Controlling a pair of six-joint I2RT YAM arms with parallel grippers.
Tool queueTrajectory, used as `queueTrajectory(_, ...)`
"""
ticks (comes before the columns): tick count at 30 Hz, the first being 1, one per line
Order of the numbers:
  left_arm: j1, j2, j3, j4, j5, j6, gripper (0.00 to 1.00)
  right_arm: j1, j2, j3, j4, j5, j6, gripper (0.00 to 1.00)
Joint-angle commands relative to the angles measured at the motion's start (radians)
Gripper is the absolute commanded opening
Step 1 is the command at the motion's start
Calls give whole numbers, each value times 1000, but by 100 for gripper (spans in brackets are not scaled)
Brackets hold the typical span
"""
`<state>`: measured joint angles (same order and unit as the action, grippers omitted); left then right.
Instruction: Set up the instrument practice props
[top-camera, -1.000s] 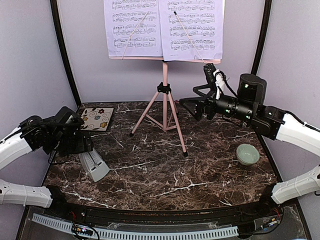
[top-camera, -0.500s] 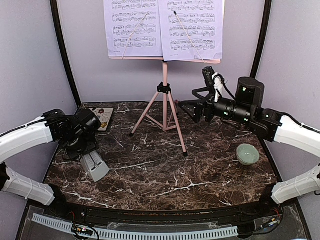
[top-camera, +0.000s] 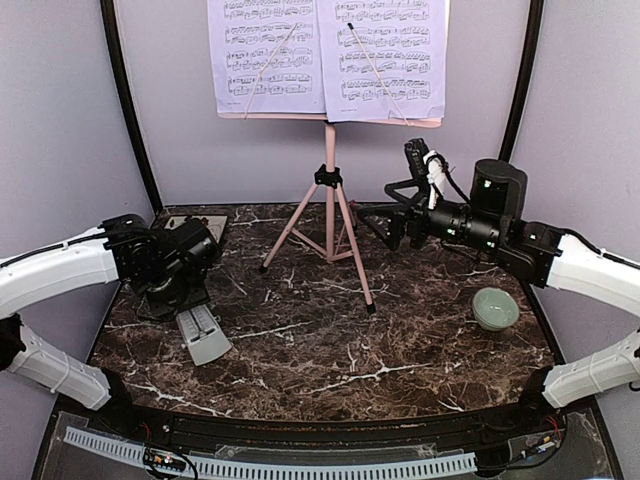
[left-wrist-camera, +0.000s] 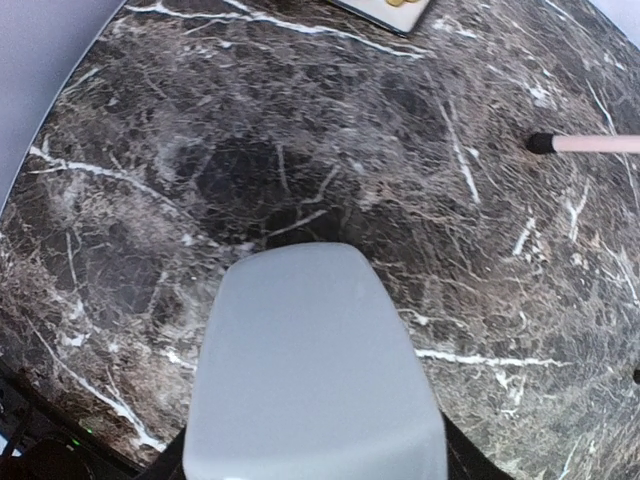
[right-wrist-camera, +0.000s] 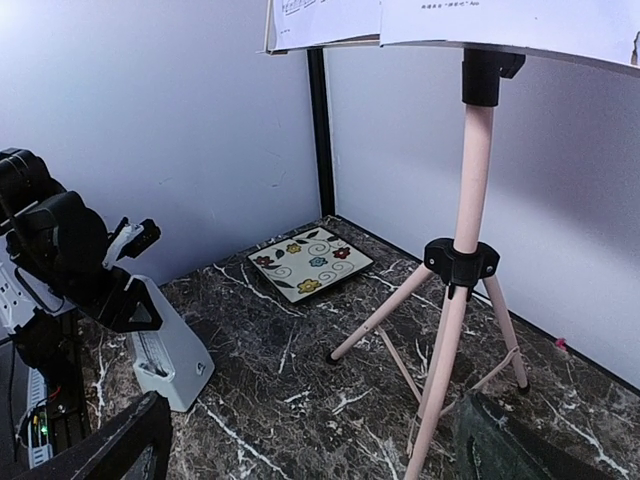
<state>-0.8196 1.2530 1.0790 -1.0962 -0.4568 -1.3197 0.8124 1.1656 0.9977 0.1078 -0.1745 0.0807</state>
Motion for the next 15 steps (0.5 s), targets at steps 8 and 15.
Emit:
queueTrajectory(8, -234, 401, 407, 92, -73, 99, 32, 8, -73, -61, 18, 51, 15, 99)
queueTrajectory(15, -315, 599, 567, 185, -35, 129, 34, 8, -122, -114, -22, 85, 29, 99)
